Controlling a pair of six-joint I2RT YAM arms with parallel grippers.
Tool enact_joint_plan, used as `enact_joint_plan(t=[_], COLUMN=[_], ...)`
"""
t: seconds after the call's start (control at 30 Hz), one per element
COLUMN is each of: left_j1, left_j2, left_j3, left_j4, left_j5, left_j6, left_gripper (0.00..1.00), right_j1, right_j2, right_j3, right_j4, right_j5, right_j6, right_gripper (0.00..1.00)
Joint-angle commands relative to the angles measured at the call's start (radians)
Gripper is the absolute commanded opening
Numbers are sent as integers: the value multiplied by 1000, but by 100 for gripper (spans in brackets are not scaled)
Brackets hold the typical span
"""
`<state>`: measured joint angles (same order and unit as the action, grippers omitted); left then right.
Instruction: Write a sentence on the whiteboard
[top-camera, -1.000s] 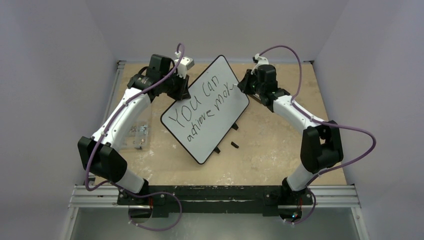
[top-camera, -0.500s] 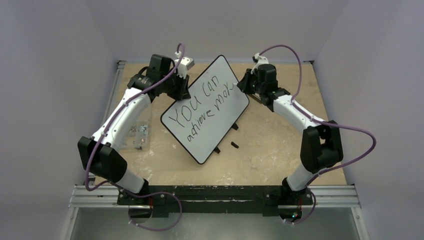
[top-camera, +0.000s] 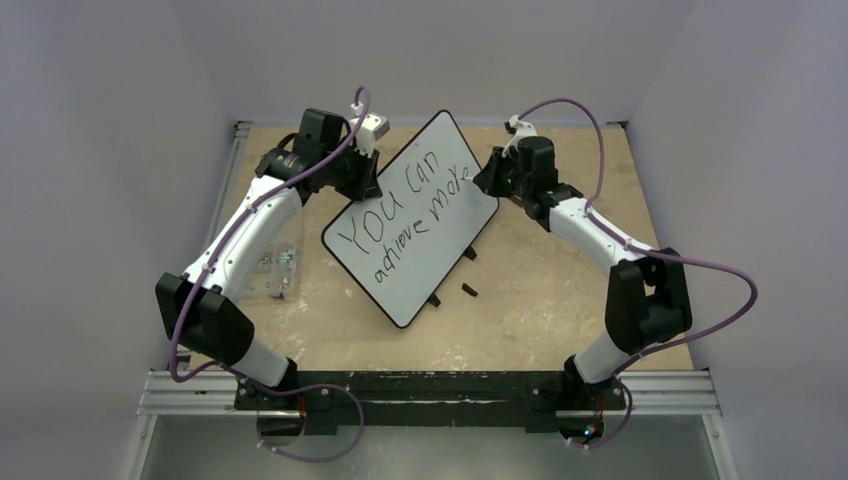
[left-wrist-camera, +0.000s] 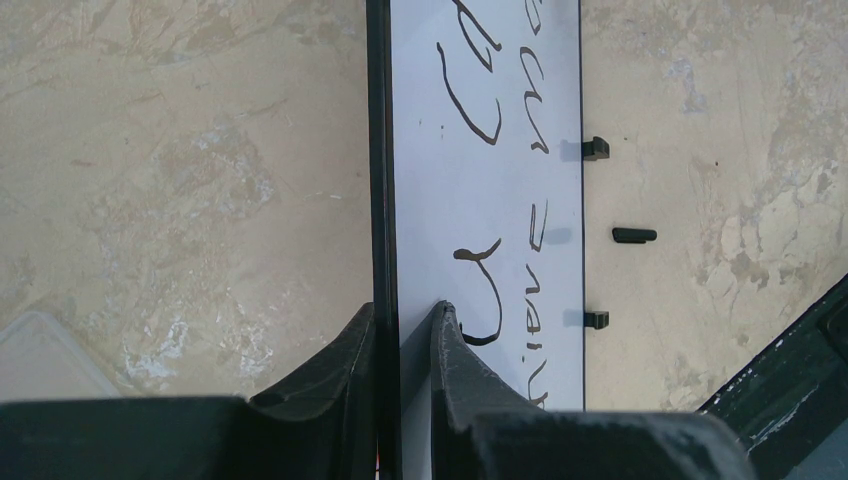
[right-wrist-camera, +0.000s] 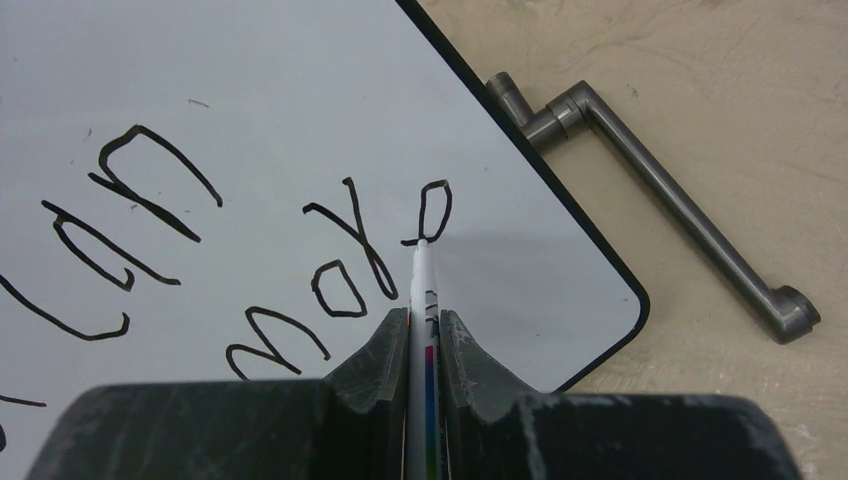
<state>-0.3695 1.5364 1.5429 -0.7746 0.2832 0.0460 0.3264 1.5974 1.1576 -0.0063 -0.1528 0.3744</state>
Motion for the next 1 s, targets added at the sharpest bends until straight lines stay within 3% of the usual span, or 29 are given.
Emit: enact_joint_plan(t=[0.0, 0.47, 0.97], left_j1=[-20, -28, -29], left_j2=[5, 5, 8], left_j3=[2, 1, 2], left_j4=[-31, -32, -32], left_j5=[-154, -157, -157], left_j6=[154, 155, 157], left_gripper=[0, 0, 0], right_j1=[5, 5, 3], right_j2=[-39, -27, 20], right_j3=[-22, -47, 44], right_j4=[24, 11, -37], right_j5=[-36, 16, 106], right_j6=[2, 5, -20], right_gripper=[0, 0, 0])
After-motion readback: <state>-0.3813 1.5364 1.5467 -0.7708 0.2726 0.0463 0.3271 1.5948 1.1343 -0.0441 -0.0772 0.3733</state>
